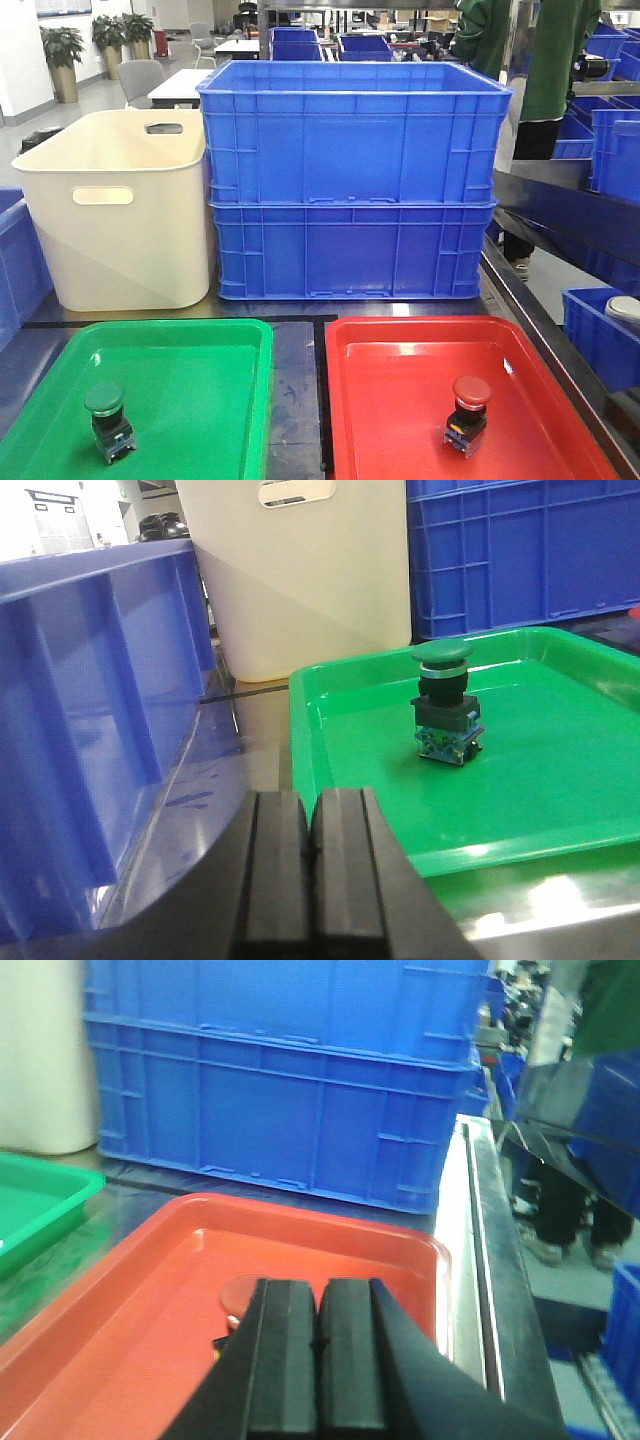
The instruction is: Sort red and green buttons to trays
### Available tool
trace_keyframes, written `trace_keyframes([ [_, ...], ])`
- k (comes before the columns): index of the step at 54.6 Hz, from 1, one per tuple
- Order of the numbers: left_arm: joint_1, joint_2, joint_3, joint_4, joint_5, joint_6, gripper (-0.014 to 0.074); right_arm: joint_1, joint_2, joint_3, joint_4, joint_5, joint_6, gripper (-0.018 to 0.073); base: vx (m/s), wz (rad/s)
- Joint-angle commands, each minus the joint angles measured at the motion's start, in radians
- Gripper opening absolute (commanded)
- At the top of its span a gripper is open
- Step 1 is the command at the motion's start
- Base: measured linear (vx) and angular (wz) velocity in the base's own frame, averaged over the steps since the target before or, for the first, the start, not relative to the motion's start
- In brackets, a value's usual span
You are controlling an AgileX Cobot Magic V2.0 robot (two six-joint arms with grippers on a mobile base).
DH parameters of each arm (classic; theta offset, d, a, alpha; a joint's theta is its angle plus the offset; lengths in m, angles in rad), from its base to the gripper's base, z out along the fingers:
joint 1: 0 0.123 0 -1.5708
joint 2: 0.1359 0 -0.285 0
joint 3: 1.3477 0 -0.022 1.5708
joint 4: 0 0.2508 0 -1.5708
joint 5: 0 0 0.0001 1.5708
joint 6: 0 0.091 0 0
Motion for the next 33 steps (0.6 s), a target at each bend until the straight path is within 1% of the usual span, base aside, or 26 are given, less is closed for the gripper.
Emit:
trace_keyframes([
  [1,0.0,0.006,-0.026,-0.01,-0.085,-0.002,-0.0006,-0.004,-0.011,-0.03,0.332,0.045,-0.19,-0.0008,0.0,0.0],
  [2,0.0,0.006,-0.026,-0.01,-0.085,-0.002,-0.0006,-0.004,-0.011,-0.03,0.398,0.077,-0.254,-0.0008,0.0,0.0],
  [3,0.0,0.006,-0.026,-0.01,-0.085,-0.002,-0.0006,-0.004,-0.011,-0.03,0.494,0.108,-0.323,-0.0008,0.0,0.0],
  [6,0.0,0.006,-0.026,-0.01,-0.085,-0.002,-0.0006,-0.004,-0.029,-0.012,0.664,0.166,-0.488,-0.0008,0.0,0.0],
  [7,0.0,0.006,-0.026,-0.01,-0.085,-0.002,-0.0006,-0.004,-0.032,-0.003,0.688,0.175,-0.553,-0.0008,0.0,0.0],
  [9,0.0,0.006,-0.026,-0.01,-0.085,-0.002,-0.0006,-0.004,-0.072,0.041,0.72,0.175,-0.635,-0.0008,0.0,0.0],
  [13,0.0,0.006,-0.026,-0.01,-0.085,-0.002,-0.0006,-0.004,-0.174,0.123,0.719,0.172,-0.726,-0.0008,0.0,0.0],
  [19,0.0,0.006,-0.026,-0.01,-0.085,-0.002,-0.0006,-0.005,-0.395,0.266,0.711,0.166,-0.761,-0.0008,0.0,0.0],
  [24,0.0,0.006,-0.026,-0.01,-0.085,-0.002,-0.0006,-0.005,-0.592,0.369,0.727,0.172,-0.76,-0.0008,0.0,0.0],
  [28,0.0,0.006,-0.026,-0.01,-0.085,-0.002,-0.0006,-0.004,-0.732,0.437,0.748,0.178,-0.738,-0.0008,0.0,0.0],
  [30,0.0,0.008,-0.026,-0.01,-0.085,-0.002,-0.0006,-0.005,-0.752,0.449,0.748,0.166,-0.721,-0.0008,0.0,0.0],
  [33,0.0,0.006,-0.026,-0.01,-0.08,-0.002,-0.0006,-0.002,-0.726,0.445,0.729,0.188,-0.705,-0.0008,0.0,0.0],
])
